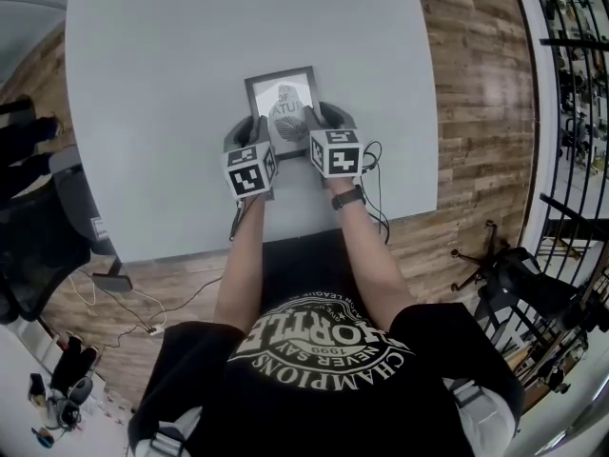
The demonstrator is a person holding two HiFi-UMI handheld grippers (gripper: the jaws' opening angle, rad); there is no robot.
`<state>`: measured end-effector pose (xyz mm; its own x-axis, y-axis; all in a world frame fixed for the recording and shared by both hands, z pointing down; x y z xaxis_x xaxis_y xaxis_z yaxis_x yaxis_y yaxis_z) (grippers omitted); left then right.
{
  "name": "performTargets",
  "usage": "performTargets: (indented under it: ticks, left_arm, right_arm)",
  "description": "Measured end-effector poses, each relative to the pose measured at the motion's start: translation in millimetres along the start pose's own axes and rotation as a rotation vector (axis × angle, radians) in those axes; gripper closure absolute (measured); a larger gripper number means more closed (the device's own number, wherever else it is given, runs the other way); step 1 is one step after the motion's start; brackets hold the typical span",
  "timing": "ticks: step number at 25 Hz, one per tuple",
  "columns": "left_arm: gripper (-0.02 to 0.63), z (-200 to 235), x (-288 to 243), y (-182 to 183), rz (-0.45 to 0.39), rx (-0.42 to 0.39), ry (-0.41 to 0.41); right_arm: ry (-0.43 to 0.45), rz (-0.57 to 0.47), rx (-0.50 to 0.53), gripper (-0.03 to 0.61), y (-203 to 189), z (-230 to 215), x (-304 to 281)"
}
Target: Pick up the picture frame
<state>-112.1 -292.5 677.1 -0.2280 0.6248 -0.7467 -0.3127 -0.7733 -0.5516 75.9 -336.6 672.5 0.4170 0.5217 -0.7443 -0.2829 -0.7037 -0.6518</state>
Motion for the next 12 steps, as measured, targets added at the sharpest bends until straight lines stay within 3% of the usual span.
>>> performTargets:
  ticks: [2, 12]
  left_arm:
    - [0.533, 0, 0, 0, 0.003, 0.014, 0.009]
    - [0.545, 0, 23, -1, -0.011, 0.040, 0.014]
  right_arm:
    - [-0.006, 0.000, -0.030, 0.504, -1, -2, 0]
    - [-0.011, -0.010, -0.037, 0.514, -3, 12, 21]
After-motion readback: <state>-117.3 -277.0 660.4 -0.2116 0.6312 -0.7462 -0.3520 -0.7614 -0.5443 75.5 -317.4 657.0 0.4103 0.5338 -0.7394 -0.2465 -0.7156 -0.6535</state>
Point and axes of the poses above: the fingertips, and each gripper's own axes: x backward along the fingers, z to its left, y out of its top, the point moved 10 cm from there along x, backward along the fingers, and after that the axes turned 9 degrees about x, right-handed, at the moved point
